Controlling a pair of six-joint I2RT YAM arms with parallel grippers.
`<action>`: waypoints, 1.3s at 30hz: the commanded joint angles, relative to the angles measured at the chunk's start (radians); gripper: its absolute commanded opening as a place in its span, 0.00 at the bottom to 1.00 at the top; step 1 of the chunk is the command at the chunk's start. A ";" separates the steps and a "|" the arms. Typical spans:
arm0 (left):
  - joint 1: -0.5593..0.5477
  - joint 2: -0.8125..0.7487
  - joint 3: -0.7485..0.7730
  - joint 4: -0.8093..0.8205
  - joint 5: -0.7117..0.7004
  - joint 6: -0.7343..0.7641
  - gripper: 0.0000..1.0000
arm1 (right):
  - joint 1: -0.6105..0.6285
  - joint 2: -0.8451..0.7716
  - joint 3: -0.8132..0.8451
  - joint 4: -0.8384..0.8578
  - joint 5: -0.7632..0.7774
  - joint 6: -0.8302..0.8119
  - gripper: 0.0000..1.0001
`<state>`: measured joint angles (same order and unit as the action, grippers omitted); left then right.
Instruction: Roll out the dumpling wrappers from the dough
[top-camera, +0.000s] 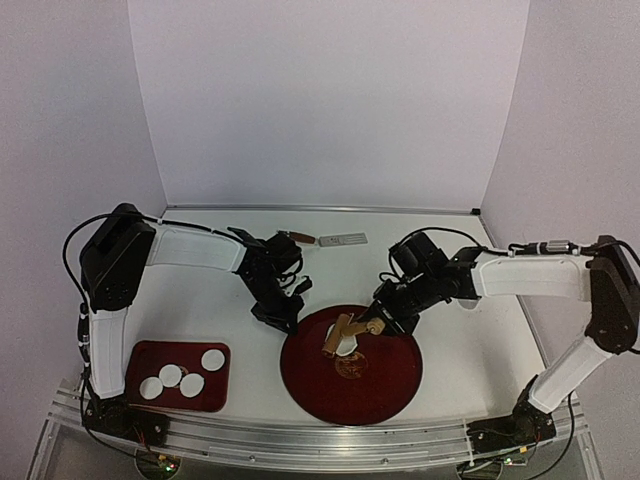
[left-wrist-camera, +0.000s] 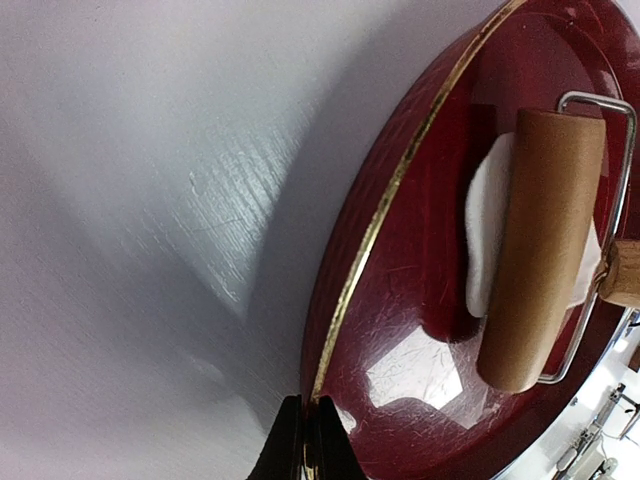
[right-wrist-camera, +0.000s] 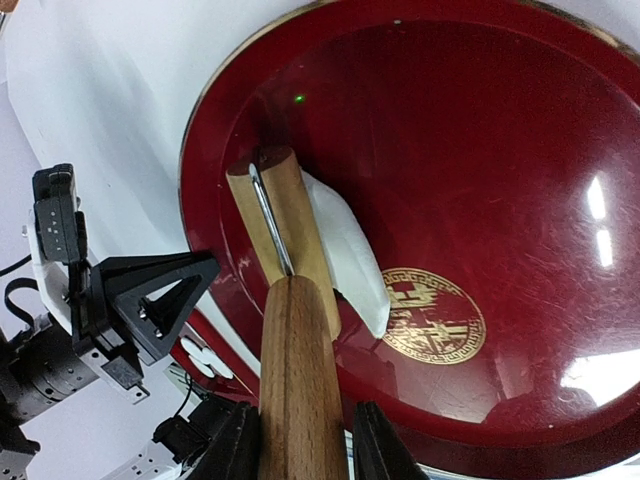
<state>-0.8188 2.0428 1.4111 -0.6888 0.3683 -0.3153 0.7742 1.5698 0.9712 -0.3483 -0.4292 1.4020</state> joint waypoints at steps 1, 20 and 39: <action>0.004 -0.025 -0.027 -0.018 -0.032 -0.007 0.00 | 0.002 0.139 0.011 -0.187 0.081 -0.050 0.00; 0.004 -0.028 -0.028 -0.015 -0.050 -0.024 0.00 | -0.027 0.033 -0.113 -0.209 0.040 -0.057 0.00; 0.004 -0.048 -0.045 -0.008 -0.064 -0.036 0.00 | -0.042 -0.031 -0.212 -0.212 0.033 -0.049 0.00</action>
<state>-0.8192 2.0274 1.3861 -0.6666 0.3630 -0.3414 0.7286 1.4508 0.8100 -0.2828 -0.4883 1.3430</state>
